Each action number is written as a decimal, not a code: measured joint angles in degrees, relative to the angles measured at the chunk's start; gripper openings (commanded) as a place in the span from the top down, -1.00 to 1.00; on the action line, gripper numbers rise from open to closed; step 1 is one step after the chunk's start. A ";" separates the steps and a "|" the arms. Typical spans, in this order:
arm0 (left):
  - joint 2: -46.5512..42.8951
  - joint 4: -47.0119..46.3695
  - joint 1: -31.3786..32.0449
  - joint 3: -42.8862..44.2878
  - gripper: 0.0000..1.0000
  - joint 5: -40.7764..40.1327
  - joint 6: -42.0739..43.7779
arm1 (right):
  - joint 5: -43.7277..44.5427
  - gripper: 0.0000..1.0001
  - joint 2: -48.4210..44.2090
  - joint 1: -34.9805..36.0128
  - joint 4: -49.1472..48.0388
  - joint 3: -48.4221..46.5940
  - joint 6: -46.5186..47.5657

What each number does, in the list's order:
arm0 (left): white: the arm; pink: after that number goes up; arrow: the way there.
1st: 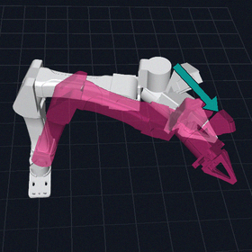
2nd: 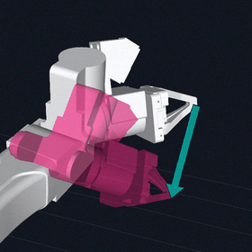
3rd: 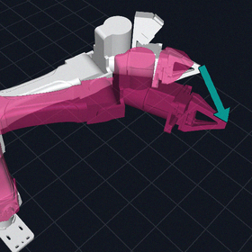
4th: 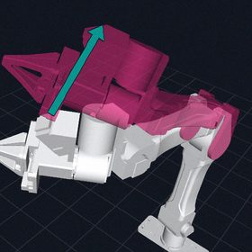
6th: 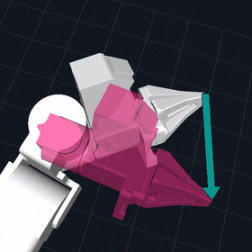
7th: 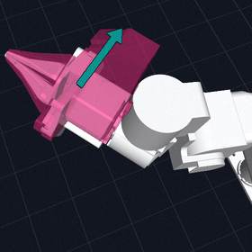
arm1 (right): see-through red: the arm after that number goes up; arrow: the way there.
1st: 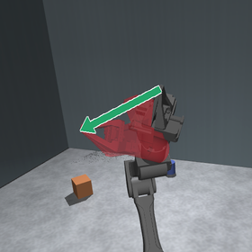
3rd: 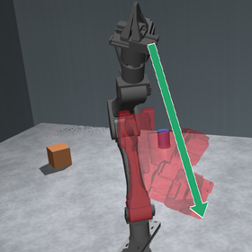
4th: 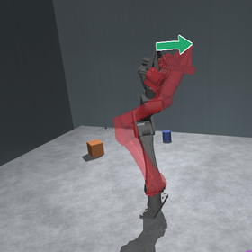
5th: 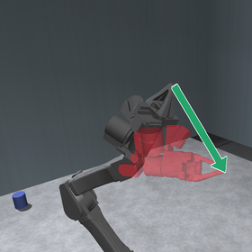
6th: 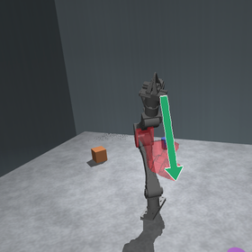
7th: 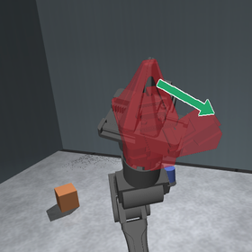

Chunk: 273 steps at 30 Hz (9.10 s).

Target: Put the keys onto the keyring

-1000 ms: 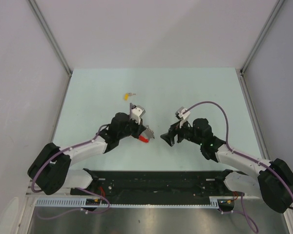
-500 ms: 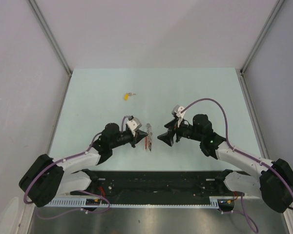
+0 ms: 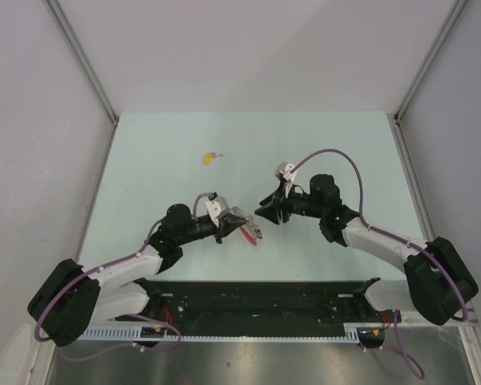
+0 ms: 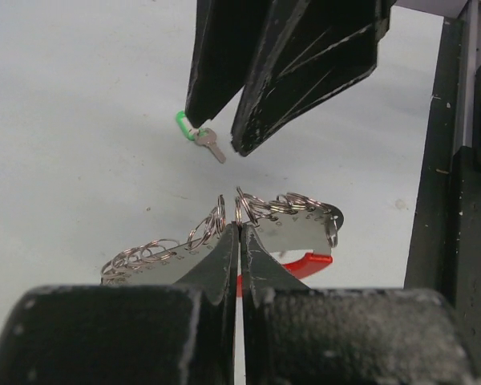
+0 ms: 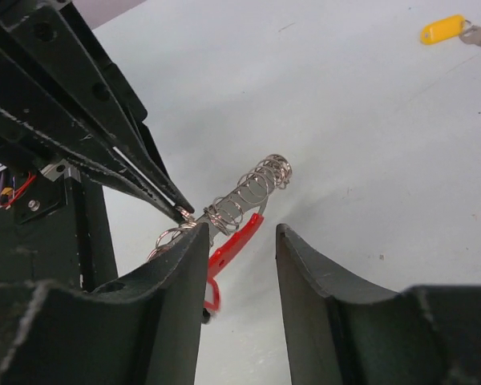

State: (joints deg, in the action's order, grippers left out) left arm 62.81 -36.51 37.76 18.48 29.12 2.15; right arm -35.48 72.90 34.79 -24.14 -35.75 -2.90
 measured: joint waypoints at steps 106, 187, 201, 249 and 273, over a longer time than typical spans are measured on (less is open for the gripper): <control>2.12 -1.14 0.15 -1.88 0.99 0.02 1.70 | -12.98 0.46 11.52 2.40 15.30 -9.03 10.51; 8.48 -6.80 0.11 0.00 0.42 12.20 0.68 | 12.44 1.00 14.71 13.68 63.87 -34.91 21.24; 10.14 -6.78 0.33 0.72 0.58 14.73 0.39 | 12.15 1.00 13.70 14.53 62.12 -32.50 22.49; -11.52 -19.41 0.37 -12.92 0.99 -7.41 -6.67 | 12.22 -0.16 -13.33 3.93 15.91 -3.19 -1.64; -2.64 -22.40 0.35 -10.62 0.99 -0.13 -6.25 | 4.66 -0.01 -6.91 3.72 7.61 -2.60 -4.37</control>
State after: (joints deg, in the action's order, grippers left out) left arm 60.16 -58.92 38.11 7.86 28.99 -4.10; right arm -30.83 66.00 38.50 -16.53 -38.35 -7.27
